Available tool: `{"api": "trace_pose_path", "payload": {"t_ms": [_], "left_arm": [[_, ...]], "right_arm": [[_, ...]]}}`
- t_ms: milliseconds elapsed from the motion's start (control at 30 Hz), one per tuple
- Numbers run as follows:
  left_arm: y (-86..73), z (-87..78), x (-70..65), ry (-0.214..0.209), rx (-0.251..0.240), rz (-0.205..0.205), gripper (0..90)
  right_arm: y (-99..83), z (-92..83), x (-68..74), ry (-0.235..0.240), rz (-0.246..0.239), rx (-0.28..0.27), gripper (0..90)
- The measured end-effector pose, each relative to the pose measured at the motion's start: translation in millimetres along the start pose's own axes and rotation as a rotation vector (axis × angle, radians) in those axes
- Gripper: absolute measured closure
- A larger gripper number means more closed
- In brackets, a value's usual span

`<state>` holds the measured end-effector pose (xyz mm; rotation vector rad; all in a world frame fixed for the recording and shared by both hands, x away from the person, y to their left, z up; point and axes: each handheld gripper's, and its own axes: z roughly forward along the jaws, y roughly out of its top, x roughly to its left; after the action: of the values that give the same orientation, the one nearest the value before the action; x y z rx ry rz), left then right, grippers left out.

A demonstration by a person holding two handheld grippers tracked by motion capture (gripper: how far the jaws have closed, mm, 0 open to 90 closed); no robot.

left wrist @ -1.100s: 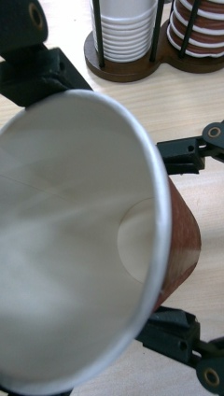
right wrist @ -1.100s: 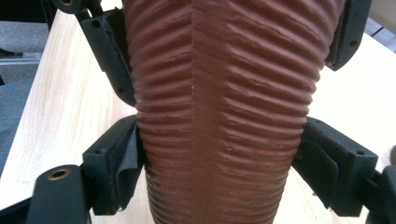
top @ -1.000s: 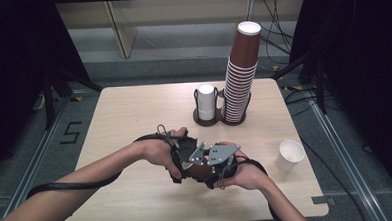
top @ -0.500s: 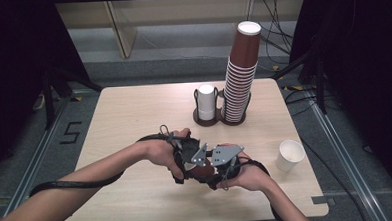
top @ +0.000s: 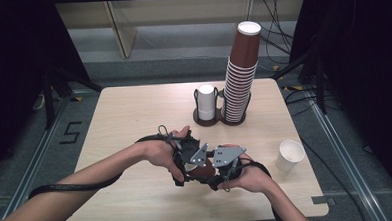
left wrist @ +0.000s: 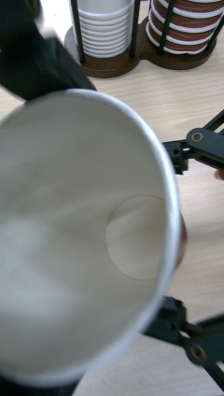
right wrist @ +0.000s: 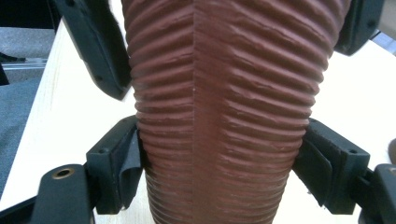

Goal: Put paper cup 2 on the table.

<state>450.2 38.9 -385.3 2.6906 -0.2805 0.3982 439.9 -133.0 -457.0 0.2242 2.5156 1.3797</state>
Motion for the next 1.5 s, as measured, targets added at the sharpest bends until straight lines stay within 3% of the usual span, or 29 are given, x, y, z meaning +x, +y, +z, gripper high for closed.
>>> {"api": "trace_pose_path", "payload": {"t_ms": [67, 100, 133, 167, 233, 267, 300, 400, 600, 633, 667, 700, 733, 767, 933, 967, 1000, 1033, 1067, 1100, 1133, 1167, 1233, 1267, 1300, 1333, 1400, 1433, 1500], "left_arm": [[-0.5, 0.1, -2.3, 0.009, -0.010, -0.013, 0.0], [-0.6, 0.0, -2.5, 0.012, -0.015, -0.020, 0.0], [-0.8, -0.4, -2.5, 0.012, -0.020, -0.022, 0.0], [-1.1, -1.0, -2.6, 0.012, -0.025, -0.022, 0.0], [-1.7, -2.8, -2.7, 0.014, -0.032, -0.024, 0.0], [-1.7, -2.8, -2.7, 0.014, -0.032, -0.024, 0.0], [-3.4, -5.7, -2.0, 0.019, -0.043, -0.035, 0.0], [-6.3, -10.3, 0.6, 0.028, -0.038, -0.026, 0.0], [-18.3, -21.0, 0.5, 0.073, -0.097, -0.080, 0.0], [-25.6, -23.7, -0.8, 0.092, -0.132, -0.125, 0.0], [-25.6, -23.7, -0.8, 0.092, -0.132, -0.125, 0.0], [-30.3, -24.5, -1.5, 0.108, -0.146, -0.146, 0.0], [-35.4, -25.1, -2.7, 0.123, -0.164, -0.176, 0.0], [-45.9, -25.1, -5.7, 0.162, -0.214, -0.246, 0.0], [-64.8, -25.4, -13.6, 0.270, -0.307, -0.346, 0.0], [-74.3, -25.7, -19.9, 0.327, -0.323, -0.436, 0.0], [-74.3, -25.7, -19.9, 0.327, -0.323, -0.436, 0.0], [-79.0, -23.2, -23.6, 0.357, -0.344, -0.494, 0.0], [-85.8, -25.2, -18.5, 0.401, -0.321, -0.404, 0.0], [-92.6, -17.7, -32.5, 0.446, -0.371, -0.590, 0.0], [-92.6, -17.7, -32.5, 0.446, -0.371, -0.590, 0.0], [-99.2, -12.9, -39.9, 0.513, -0.422, -0.710, 0.3], [-105.2, -8.1, -47.7, 0.599, -0.434, -0.802, 0.6], [-105.2, -8.1, -47.7, 0.599, -0.434, -0.802, 1.0], [-110.5, -4.4, -53.4, 0.648, -0.456, -0.851, 1.0], [-112.4, -4.0, -55.9, 0.667, -0.464, -0.876, 1.1], [-114.4, -3.8, -56.7, 0.683, -0.488, -0.886, 1.2], [-116.6, -7.0, -59.5, 0.714, -0.512, -0.910, 1.2], [-117.0, -8.7, -62.9, 0.735, -0.542, -0.929, 1.2]], "right_arm": [[-4.3, -2.5, 1.6, -0.001, 0.036, 0.004, 22.7], [-4.9, -3.3, 0.5, -0.012, 0.012, -0.001, 22.7], [-6.1, -4.2, 2.4, -0.002, 0.045, 0.006, 22.7], [-6.7, -5.4, 1.2, -0.015, 0.018, -0.001, 22.7], [-8.5, -7.1, 2.1, -0.012, 0.022, 0.000, 22.7], [-9.3, -8.8, 4.0, -0.017, 0.057, 0.005, 22.7], [-9.8, -9.3, 2.4, -0.015, 0.032, -0.001, 22.7], [-13.5, -13.8, 1.5, -0.022, 0.040, -0.005, 22.5], [-23.0, -25.7, -1.4, -0.060, 0.091, -0.027, 22.3], [-26.2, -31.8, -2.2, -0.097, 0.114, -0.034, 22.2], [-26.2, -31.8, -2.2, -0.097, 0.114, -0.034, 22.2], [-29.8, -37.2, -3.0, -0.132, 0.148, -0.054, 22.1], [-29.8, -37.2, -3.0, -0.132, 0.148, -0.054, 22.1], [-33.7, -42.9, -4.0, -0.178, 0.177, -0.070, 22.1], [-41.8, -54.3, -6.5, -0.255, 0.222, -0.093, 22.0], [-45.4, -59.4, -7.0, -0.295, 0.242, -0.106, 22.0], [-45.4, -59.4, -7.0, -0.295, 0.242, -0.106, 22.0], [-47.0, -61.4, -6.1, -0.316, 0.264, -0.113, 21.9], [-48.8, -63.6, -5.9, -0.338, 0.272, -0.115, 21.9], [-52.4, -66.3, -4.9, -0.364, 0.303, -0.130, 21.7], [-52.4, -66.3, -4.9, -0.364, 0.303, -0.130, 21.7], [-55.8, -70.6, -5.9, -0.387, 0.292, -0.125, 21.7], [-59.0, -74.5, -5.7, -0.410, 0.315, -0.129, 21.6], [-59.0, -74.5, -5.7, -0.410, 0.315, -0.129, 21.6], [-62.0, -76.5, -5.3, -0.438, 0.329, -0.144, 21.6], [-62.8, -77.2, -3.6, -0.451, 0.356, -0.146, 21.6], [-63.7, -79.1, -4.4, -0.456, 0.356, -0.144, 21.6], [-65.8, -82.0, -6.4, -0.493, 0.346, -0.162, 21.6], [-66.8, -84.2, -5.8, -0.510, 0.378, -0.166, 21.6]]}}
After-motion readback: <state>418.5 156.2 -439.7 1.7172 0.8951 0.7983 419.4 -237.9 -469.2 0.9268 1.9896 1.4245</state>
